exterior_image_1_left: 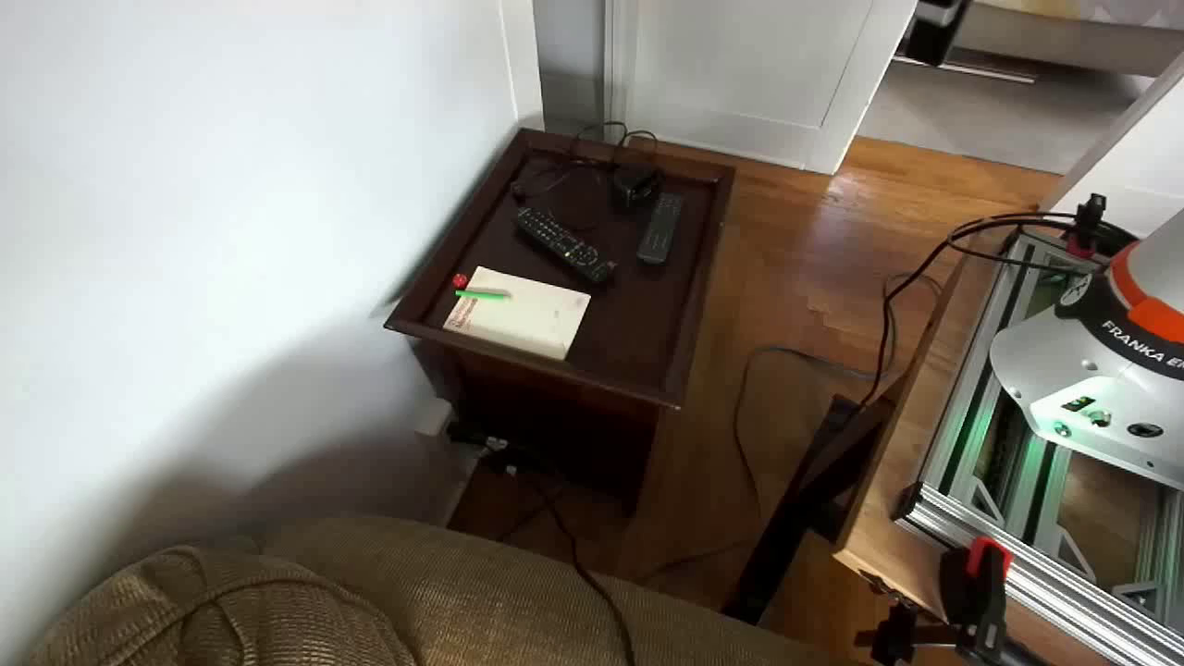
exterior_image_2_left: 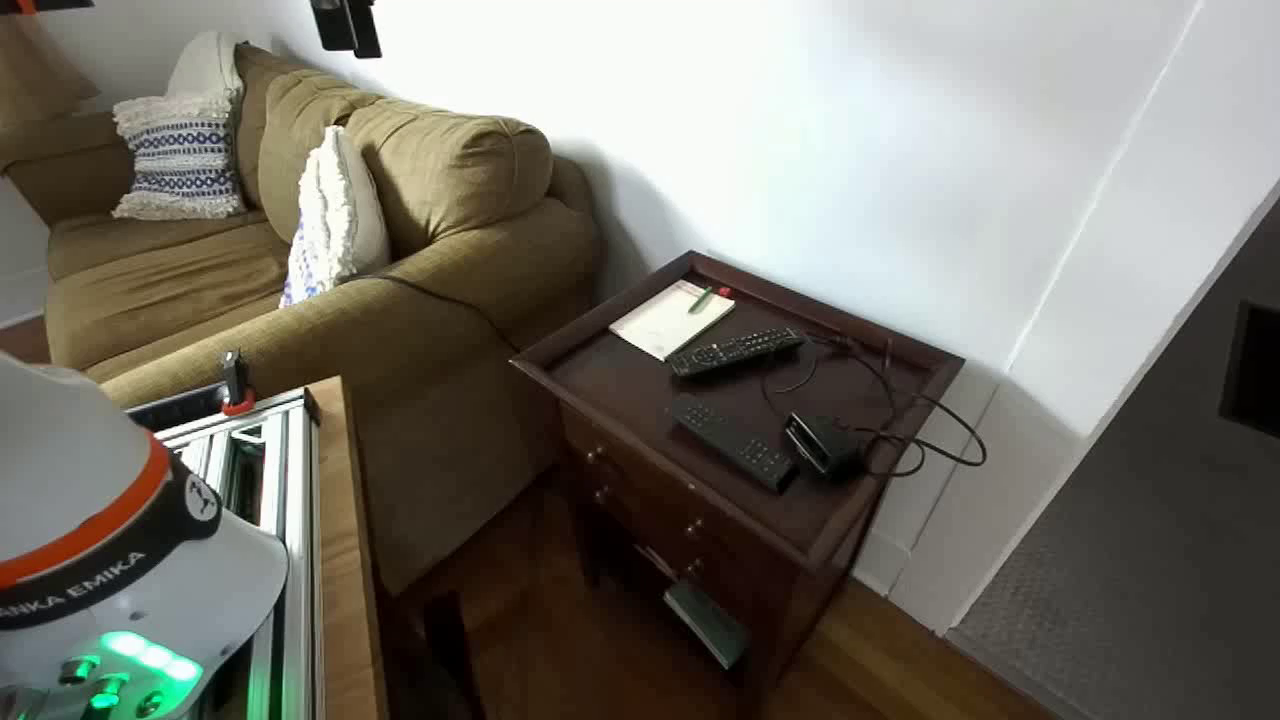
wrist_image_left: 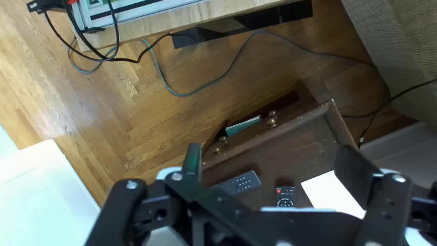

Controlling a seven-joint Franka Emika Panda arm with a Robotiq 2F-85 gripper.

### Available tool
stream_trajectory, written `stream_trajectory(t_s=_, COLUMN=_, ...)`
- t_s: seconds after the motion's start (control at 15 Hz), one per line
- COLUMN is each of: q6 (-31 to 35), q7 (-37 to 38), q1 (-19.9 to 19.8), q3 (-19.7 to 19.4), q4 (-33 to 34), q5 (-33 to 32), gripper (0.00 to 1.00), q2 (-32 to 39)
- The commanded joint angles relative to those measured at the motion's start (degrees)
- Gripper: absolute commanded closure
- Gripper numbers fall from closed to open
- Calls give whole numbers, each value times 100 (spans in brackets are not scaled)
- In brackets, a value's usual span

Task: Press a button on the grey remote control.

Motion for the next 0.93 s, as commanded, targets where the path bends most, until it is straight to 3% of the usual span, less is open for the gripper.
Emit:
stream_trajectory(t_s=0.0, q6=-2, q7=55, q1=100, q3=-75, q4=7, q5=-50, gripper=0, q2=33)
stream_trajectory(t_s=0.6, q6=-2, q7=55, q1=100, q3=-75, q4=7, q5=-50, gripper=0, q2=33)
stream_trajectory(t_s=0.87, q6=618, q7=-93, q1=22, q3=-341, q4=-373, q5=23, gripper=0, q2=111)
